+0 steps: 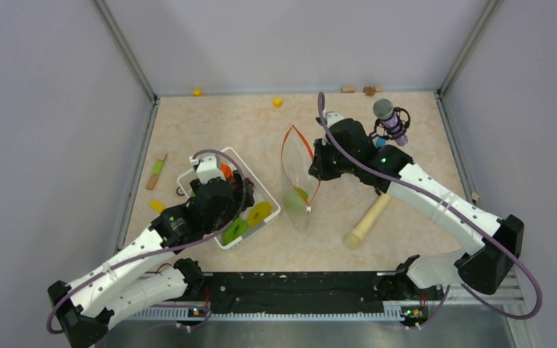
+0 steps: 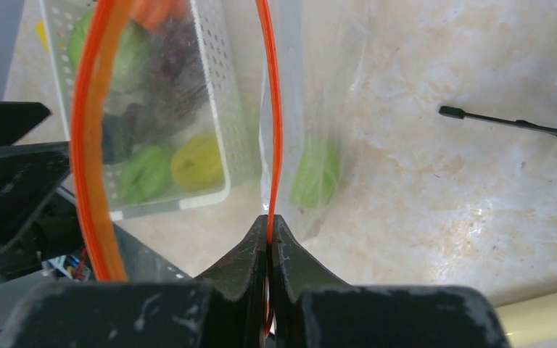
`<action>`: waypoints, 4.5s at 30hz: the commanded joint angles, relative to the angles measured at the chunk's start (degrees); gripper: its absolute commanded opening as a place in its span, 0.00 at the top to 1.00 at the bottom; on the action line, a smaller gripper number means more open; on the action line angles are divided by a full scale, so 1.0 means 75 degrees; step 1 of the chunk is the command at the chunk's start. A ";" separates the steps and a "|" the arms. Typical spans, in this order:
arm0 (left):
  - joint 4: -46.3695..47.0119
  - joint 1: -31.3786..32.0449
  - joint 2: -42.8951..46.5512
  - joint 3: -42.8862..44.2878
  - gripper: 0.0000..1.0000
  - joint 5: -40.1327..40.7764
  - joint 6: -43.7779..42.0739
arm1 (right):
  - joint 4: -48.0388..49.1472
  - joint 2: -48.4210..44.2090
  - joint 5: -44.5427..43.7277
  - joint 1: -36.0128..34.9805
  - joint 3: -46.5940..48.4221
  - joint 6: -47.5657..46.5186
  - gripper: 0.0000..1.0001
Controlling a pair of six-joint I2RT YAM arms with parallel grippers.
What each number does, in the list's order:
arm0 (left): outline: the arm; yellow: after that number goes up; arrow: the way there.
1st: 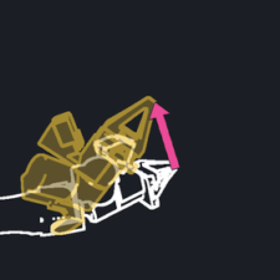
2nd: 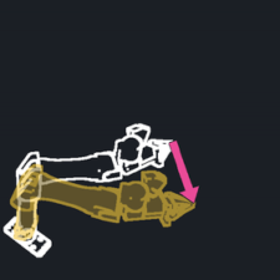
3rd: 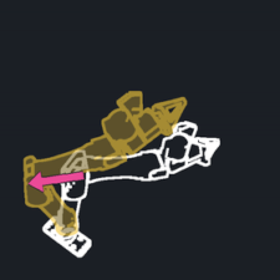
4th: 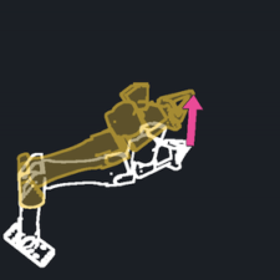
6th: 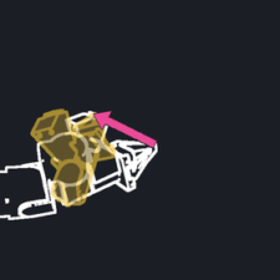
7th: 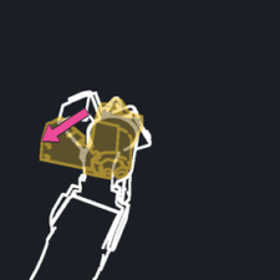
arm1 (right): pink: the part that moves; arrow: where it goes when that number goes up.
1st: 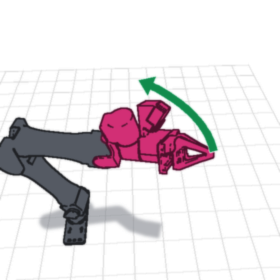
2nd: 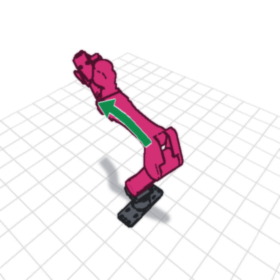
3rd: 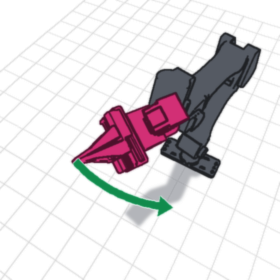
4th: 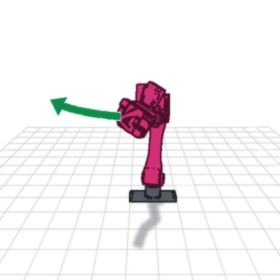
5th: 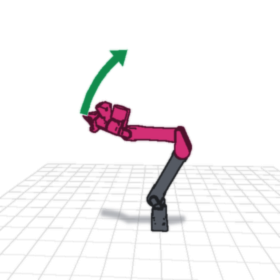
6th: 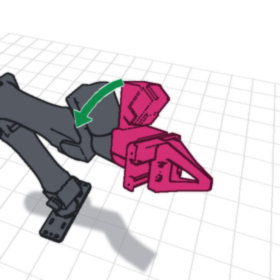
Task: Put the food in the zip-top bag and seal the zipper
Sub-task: Pick up the fake fruit from the bin, then place the fake fruit in the zipper food storage bag, then pick up the fake fruit from the bin.
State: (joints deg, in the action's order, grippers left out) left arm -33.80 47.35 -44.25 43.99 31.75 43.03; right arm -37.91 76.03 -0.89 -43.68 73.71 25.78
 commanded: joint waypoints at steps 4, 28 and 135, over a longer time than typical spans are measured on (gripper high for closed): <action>-0.0816 -0.0543 -0.0366 -0.0089 0.03 0.0302 0.0838 | 0.0297 -0.0326 0.0419 0.0048 0.0406 -0.0304 1.00; -0.1777 -0.1060 -0.0860 -0.0709 0.06 0.0005 0.1805 | 0.1024 -0.0305 0.0339 0.0046 -0.0725 -0.0593 1.00; 0.0973 -0.1772 -0.1366 0.0163 0.07 -0.1404 0.0452 | 0.1533 -0.0835 0.0186 0.0047 -0.1294 -0.0543 1.00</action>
State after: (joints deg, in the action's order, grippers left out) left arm -26.74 36.34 -53.49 47.07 19.53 42.63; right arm -27.79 70.91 1.48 -43.68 64.14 22.06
